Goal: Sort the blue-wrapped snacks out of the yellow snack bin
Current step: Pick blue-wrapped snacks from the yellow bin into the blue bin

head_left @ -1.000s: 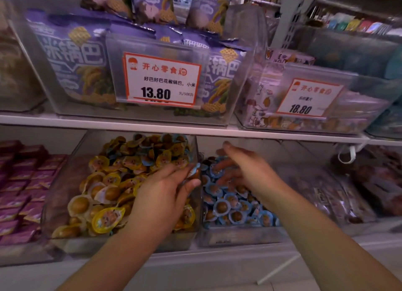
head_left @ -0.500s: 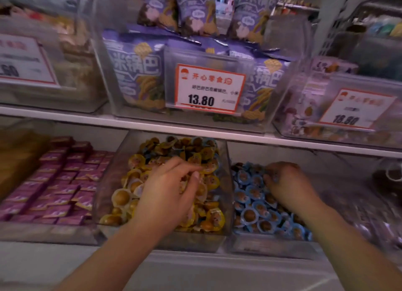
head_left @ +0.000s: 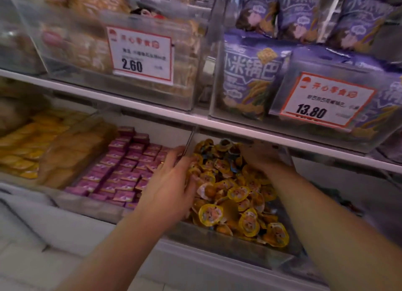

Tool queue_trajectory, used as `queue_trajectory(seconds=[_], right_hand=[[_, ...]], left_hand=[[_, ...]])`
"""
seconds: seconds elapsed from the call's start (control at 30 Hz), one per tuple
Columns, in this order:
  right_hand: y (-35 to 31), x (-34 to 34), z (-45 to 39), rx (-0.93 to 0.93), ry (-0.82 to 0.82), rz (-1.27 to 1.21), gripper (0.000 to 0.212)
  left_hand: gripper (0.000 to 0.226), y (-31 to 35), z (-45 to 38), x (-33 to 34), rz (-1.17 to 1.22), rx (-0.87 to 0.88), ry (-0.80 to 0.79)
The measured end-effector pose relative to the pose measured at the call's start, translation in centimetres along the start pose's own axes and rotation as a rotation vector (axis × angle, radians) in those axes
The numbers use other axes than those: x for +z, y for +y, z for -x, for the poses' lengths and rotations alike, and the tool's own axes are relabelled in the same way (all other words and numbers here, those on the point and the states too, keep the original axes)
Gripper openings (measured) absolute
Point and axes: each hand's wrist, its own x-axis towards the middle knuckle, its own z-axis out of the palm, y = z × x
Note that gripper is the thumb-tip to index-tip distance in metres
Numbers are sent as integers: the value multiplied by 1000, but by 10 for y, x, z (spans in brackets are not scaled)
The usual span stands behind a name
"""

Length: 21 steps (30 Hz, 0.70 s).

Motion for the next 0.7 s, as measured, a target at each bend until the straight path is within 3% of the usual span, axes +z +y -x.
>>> queue_trajectory(seconds=[0.17, 0.33, 0.43, 0.5, 0.57, 0.7], right_hand=[[2, 22, -21, -25, -32, -73, 67], [-8, 29, -35, -146, -163, -278, 36], [-22, 30, -34, -118, -316, -516, 35], [-29, 27, -27, -147, -369, -541, 30], [-34, 19, -9, -185, -417, -496, 30], [-26, -1, 30, -274, -496, -660, 31]], left_hand=[[47, 2, -4, 2, 82, -24, -10], [45, 8, -1, 7, 89, -53, -41], [48, 8, -2, 7, 94, -73, -40], [49, 9, -2, 7, 77, -74, -22], [48, 13, -2, 4, 1, -29, 49], [44, 25, -3, 7, -56, 154, 157]])
